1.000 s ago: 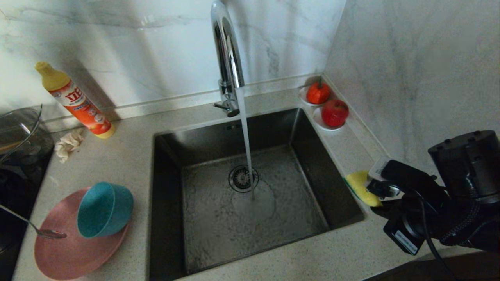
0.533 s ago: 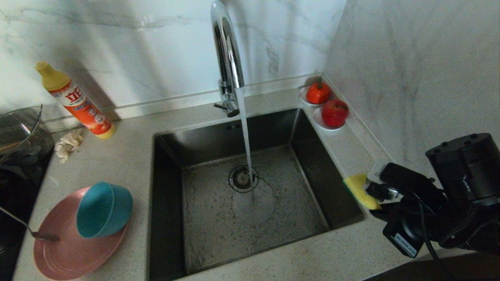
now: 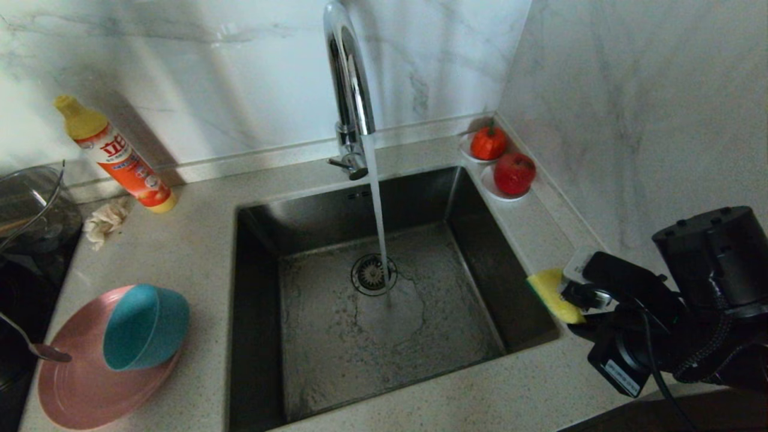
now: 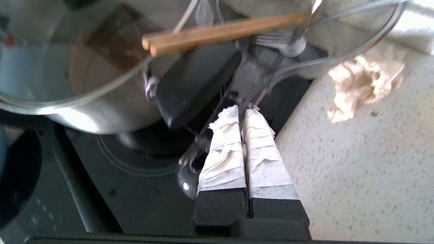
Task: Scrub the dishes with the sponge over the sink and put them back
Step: Rinse the spoon
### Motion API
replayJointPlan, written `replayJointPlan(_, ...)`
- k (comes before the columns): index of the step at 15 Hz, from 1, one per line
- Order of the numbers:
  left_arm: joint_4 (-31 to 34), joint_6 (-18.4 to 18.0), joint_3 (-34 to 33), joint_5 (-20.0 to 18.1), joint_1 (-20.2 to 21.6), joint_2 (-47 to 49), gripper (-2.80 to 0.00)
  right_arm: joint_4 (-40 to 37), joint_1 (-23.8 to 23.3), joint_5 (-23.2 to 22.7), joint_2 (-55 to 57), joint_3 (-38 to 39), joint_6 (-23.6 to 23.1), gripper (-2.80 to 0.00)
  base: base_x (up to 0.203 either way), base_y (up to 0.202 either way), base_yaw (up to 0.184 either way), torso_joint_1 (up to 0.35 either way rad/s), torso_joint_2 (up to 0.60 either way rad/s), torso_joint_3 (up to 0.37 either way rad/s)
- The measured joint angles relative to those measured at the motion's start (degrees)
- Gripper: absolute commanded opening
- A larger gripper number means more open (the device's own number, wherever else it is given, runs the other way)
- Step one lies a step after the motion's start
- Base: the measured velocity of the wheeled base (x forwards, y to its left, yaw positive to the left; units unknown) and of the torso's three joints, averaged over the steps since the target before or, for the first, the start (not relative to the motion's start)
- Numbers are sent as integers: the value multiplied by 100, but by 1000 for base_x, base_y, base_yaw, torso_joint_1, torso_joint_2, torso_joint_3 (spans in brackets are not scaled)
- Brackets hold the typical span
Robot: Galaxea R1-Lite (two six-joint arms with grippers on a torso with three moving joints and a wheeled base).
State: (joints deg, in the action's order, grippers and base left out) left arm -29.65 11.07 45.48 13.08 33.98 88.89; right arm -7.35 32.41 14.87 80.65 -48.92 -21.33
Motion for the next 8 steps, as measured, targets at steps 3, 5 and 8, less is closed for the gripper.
replayJointPlan(3, -39, 11, 57, -7, 1, -44, -280, 0, 0, -2, 5, 5, 0, -280, 0, 0, 0, 0, 0, 0)
replayJointPlan(5, -15, 109, 62, -53, 1, -180, -280, 2, 0, 1, 5, 5, -7, -280, 0, 0, 0, 0, 0, 0)
replayJointPlan(8, 114, 493, 51, -115, -121, -579, -280, 2, 13, 6, 13, 6, -11, -280, 0, 0, 0, 0, 0, 0)
